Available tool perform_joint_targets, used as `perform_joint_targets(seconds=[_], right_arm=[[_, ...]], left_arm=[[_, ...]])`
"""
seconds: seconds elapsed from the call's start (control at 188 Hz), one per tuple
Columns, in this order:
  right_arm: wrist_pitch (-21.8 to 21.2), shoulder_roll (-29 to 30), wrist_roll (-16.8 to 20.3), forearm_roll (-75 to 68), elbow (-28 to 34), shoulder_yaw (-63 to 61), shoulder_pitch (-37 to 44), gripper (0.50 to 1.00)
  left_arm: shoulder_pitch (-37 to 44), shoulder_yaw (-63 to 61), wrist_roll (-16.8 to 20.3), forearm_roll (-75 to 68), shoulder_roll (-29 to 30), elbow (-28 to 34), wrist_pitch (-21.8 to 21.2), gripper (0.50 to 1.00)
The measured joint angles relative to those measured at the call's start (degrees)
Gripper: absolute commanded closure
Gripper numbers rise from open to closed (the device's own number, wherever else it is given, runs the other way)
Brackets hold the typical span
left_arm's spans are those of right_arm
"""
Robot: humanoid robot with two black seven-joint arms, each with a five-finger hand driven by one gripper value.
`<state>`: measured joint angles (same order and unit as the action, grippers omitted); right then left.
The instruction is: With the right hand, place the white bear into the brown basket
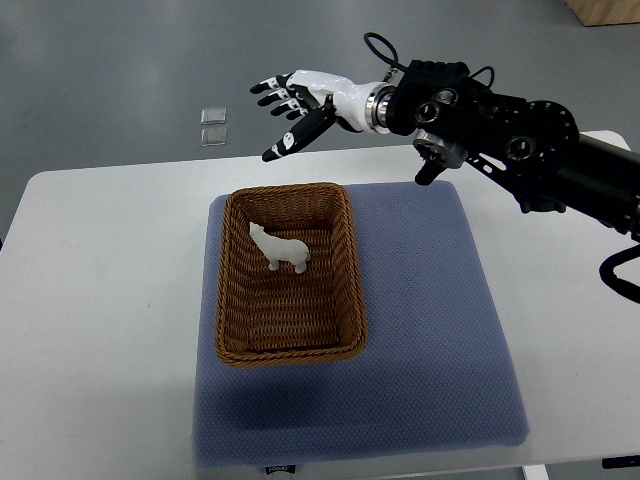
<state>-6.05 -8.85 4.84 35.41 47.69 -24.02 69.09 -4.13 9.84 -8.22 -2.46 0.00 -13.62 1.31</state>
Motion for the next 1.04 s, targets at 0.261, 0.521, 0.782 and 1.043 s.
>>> perform_joint_targets(seconds=[0.261,0.521,0.782,1.043], right_arm=[[0.95,3.29,-6.17,-0.12,-0.54,-33.82,-19.65,0.591],[0.25,8.67,-13.66,-15.95,-2.78,-45.03,-29.06,0.570],[-0.75,8.77,-14.75,-31.00,-7.52,-45.27,-29.78,0.570],[-4.85,8.68,-14.78,-33.54,-12.96,-45.21,-29.78,0.570]], left_arm=[[0.00,0.00,-0.03,0.00,0.00,-0.07,0.00,0.500],[0.00,0.00,-0.04,0.00,0.00,-0.09,0.00,0.500],[0.00,0.00,-0.03,0.00,0.00,-0.09,0.00,0.500],[0.00,0.06,-0.02,0.00,0.00,-0.18,0.01,0.500]])
